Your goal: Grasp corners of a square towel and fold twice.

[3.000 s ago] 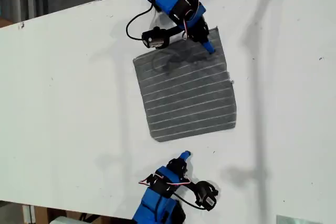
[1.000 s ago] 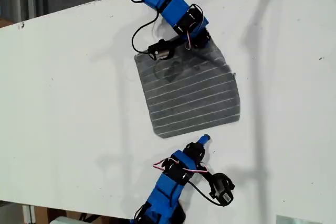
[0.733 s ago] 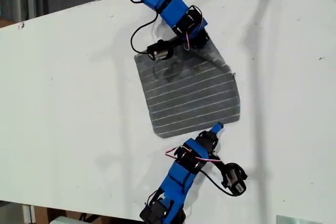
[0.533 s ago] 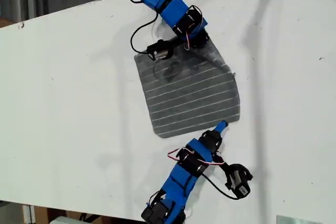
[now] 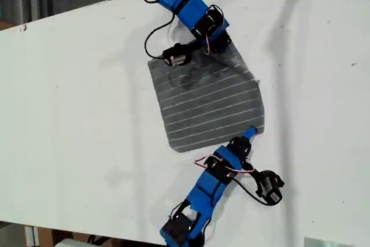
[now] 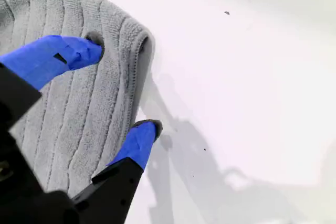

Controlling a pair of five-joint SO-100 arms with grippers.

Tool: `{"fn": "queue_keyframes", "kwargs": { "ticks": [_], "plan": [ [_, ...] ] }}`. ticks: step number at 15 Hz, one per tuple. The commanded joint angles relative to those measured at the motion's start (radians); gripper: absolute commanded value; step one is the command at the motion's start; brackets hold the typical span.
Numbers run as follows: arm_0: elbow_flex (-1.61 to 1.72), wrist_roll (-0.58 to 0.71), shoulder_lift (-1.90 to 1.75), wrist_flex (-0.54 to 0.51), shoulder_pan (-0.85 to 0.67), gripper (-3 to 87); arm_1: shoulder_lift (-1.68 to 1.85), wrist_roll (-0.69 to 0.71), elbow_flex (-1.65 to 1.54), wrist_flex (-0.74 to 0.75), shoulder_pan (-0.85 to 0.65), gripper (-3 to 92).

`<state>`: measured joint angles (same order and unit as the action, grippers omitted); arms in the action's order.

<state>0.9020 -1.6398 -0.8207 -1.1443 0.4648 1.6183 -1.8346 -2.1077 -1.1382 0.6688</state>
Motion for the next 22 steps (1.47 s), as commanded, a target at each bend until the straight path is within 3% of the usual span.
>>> {"fn": "queue_keyframes", "kwargs": {
  "ticks": [1,5,8,9,11,13,17,22],
  "plan": [
    [-0.055,0.005,-0.006,0.075,-0.02,28.4,0.011,-0.014,0.049,-0.006,0.014,-0.1],
    [-0.061,0.035,0.025,0.149,-0.02,24.2,0.017,-0.008,0.055,-0.005,0.014,-0.1],
    [-0.051,0.009,0.026,0.152,-0.014,3.8,0.009,0.002,0.072,-0.008,0.011,-0.1],
    [-0.049,0.0,0.026,0.152,-0.011,2.1,0.009,0.003,0.072,-0.008,0.009,-0.1],
    [-0.043,-0.015,0.028,0.164,-0.002,8.7,0.011,0.017,0.08,-0.009,0.003,-0.1],
    [-0.034,-0.032,0.037,0.219,0.018,22.6,-0.005,0.058,0.13,-0.029,-0.011,-0.1],
    [-0.023,0.041,0.029,0.42,0.055,25.0,-0.124,0.132,0.29,-0.126,-0.051,-0.1],
    [0.077,-0.187,0.034,0.347,0.04,22.6,-0.146,0.133,0.376,-0.189,-0.037,-0.1]
  ]
}}
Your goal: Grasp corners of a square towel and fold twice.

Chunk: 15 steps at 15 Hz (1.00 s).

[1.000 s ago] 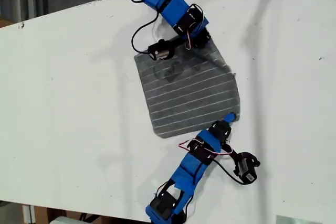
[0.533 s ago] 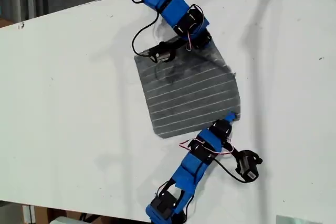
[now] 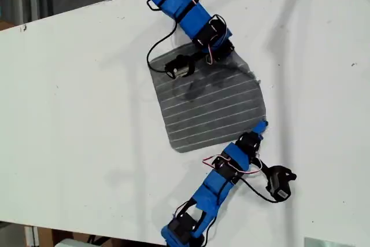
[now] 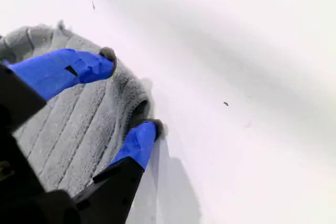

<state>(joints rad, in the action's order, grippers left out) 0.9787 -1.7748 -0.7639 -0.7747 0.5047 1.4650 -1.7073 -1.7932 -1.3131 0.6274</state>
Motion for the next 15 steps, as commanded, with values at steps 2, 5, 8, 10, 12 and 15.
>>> {"fn": "queue_keyframes", "kwargs": {
  "ticks": [2,5,8,10,12,15],
  "plan": [
    [0.018,-0.071,-0.035,-0.051,-0.008,20.9,0.0,0.005,0.066,-0.015,0.008,-0.1],
    [0.061,-0.083,-0.051,-0.069,-0.032,11.2,-0.003,0.005,0.072,-0.015,0.011,-0.1],
    [0.069,-0.087,-0.051,-0.086,-0.055,0.4,-0.002,-0.003,0.075,-0.02,0.021,-0.1],
    [0.067,-0.087,-0.057,-0.118,-0.066,-0.3,-0.002,-0.005,0.078,-0.023,0.025,-0.1],
    [0.057,-0.08,-0.086,-0.206,-0.078,-0.3,-0.003,-0.005,0.091,-0.032,0.023,-0.1],
    [-0.052,0.006,-0.11,-0.359,-0.083,-0.3,-0.021,0.012,0.209,-0.143,0.002,-0.1]
  ]
}}
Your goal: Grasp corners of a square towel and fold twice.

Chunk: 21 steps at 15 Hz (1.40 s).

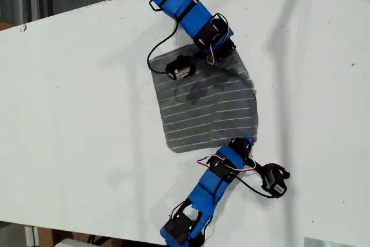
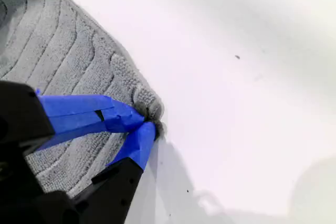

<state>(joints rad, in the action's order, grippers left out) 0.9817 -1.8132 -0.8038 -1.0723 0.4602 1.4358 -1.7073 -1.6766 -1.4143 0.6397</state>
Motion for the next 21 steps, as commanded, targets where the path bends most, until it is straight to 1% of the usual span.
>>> {"fn": "queue_keyframes", "kwargs": {
  "ticks": [1,3,5,7,9,12,13,15,16,17,19,21],
  "plan": [
    [-0.058,0.089,-0.103,-0.086,-0.041,-0.3,-0.005,0.028,0.129,-0.071,-0.02,-0.1],
    [-0.055,0.129,-0.193,-0.161,-0.043,-0.3,-0.015,0.057,0.169,-0.08,-0.04,-0.1],
    [-0.058,0.176,-0.287,-0.161,-0.026,-0.3,-0.021,0.072,0.23,-0.094,-0.038,-0.1],
    [-0.061,0.206,-0.364,-0.137,-0.012,-0.3,-0.043,0.066,0.33,-0.163,-0.028,-0.1],
    [-0.046,0.206,-0.416,-0.167,-0.015,-0.3,-0.064,0.067,0.422,-0.232,-0.029,-0.1],
    [-0.023,0.184,-0.468,-0.249,-0.031,-0.3,-0.057,0.109,0.523,-0.268,-0.052,-0.1],
    [0.002,0.181,-0.494,-0.256,-0.041,-0.3,-0.048,0.121,0.531,-0.272,-0.069,-0.1],
    [0.066,0.181,-0.569,-0.276,-0.083,-0.3,-0.011,0.123,0.529,-0.333,-0.118,-0.1],
    [0.129,0.181,-0.623,-0.276,-0.115,-0.3,0.018,0.126,0.529,-0.364,-0.144,-0.1],
    [0.221,0.183,-0.69,-0.255,-0.153,-0.3,0.048,0.12,0.514,-0.402,-0.175,-0.1],
    [0.405,0.199,-0.838,-0.204,-0.229,-0.3,0.118,0.121,0.42,-0.413,-0.242,-0.1],
    [0.514,0.236,-0.959,-0.196,-0.307,-0.3,0.172,0.147,0.368,-0.41,-0.318,-0.1]
  ]
}}
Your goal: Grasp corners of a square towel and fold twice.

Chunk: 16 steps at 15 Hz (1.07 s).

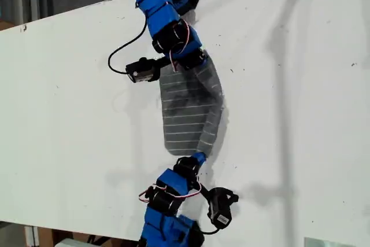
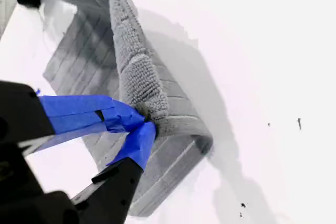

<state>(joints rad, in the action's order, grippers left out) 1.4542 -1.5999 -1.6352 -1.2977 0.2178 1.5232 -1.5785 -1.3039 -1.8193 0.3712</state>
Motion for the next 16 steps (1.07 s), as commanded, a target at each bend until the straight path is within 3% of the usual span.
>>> {"fn": "queue_keyframes", "kwargs": {
  "ticks": [1,5,10,16],
  "plan": [
    [0.098,0.048,-0.186,0.043,-0.11,-0.3,0.114,0.046,-0.031,0.005,-0.092,-0.1],
    [0.232,0.166,-0.252,0.061,-0.322,-0.3,0.235,0.187,-0.206,0.104,-0.298,-0.1],
    [0.23,0.279,-0.081,0.087,-0.532,-0.3,0.261,0.396,-0.259,0.192,-0.548,-0.1],
    [0.144,0.376,0.067,0.061,-0.673,-0.3,0.291,0.571,-0.505,0.331,-0.836,-0.1]
  ]
}}
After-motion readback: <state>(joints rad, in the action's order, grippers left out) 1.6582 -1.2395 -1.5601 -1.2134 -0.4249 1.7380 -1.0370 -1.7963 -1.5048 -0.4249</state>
